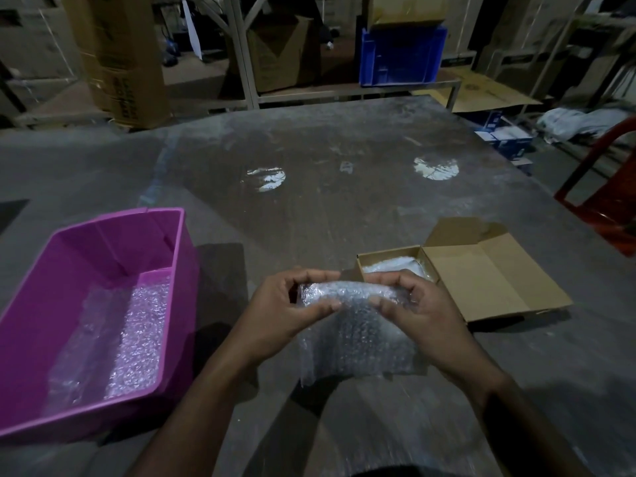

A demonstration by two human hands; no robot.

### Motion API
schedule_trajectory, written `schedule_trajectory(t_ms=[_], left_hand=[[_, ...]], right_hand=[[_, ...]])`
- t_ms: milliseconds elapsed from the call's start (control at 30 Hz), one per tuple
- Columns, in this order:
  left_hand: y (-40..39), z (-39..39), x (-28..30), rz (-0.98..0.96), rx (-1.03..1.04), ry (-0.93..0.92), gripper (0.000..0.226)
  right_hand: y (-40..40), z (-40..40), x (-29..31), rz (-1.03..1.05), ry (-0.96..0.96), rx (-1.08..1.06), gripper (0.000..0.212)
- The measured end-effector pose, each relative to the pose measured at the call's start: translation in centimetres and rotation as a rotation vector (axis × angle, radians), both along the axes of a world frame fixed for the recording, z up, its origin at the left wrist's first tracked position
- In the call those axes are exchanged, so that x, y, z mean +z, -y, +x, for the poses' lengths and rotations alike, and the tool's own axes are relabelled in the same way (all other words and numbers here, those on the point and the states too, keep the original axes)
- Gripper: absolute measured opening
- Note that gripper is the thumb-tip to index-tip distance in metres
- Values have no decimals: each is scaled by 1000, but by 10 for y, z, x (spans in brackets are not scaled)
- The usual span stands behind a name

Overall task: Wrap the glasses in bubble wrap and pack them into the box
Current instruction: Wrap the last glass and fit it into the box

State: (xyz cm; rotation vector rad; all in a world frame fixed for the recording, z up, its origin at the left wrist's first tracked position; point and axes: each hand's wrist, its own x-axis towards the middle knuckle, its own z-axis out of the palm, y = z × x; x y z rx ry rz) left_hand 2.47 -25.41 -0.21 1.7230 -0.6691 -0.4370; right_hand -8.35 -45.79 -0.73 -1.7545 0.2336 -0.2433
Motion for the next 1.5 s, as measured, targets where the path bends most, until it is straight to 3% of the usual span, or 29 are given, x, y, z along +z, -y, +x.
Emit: schedule_trajectory(t_ms=[200, 267, 467, 633, 733, 867, 967, 1100, 1233, 1400, 1500], left_hand=[[1, 4, -4, 70, 28, 143, 10], [-1, 3, -3, 70, 2, 154, 14], [-4, 2, -3, 51, 23, 56, 18], [-4, -2, 0, 27, -13, 13, 28], [-6, -2, 2, 18, -22, -48, 27], [-9, -2, 2, -5, -58, -99, 28], [-9, -1, -1, 21, -52, -43, 26], [-8, 1, -3, 20, 18, 109, 11], [-7, 0, -3, 26, 29, 104, 12], [-8, -3, -4, 14, 50, 22, 14], [-8, -4, -2, 39, 33, 48, 9]], right_hand=[[6, 6, -7, -341, 79, -19, 12], [8, 8, -8, -401, 95, 14, 14], [8, 9, -6, -263, 70, 57, 30], [0, 9, -4, -138, 61, 55, 25], [2, 7, -4, -186, 43, 98, 32], [5, 8, -7, -366, 29, 102, 19], [4, 9, -9, -382, 37, 83, 12], [7, 9, -13, -437, 42, 119, 25], [6, 7, -11, -448, 67, 130, 30], [0, 7, -7, -333, 53, 19, 21], [-3, 8, -8, -315, 90, -5, 35]])
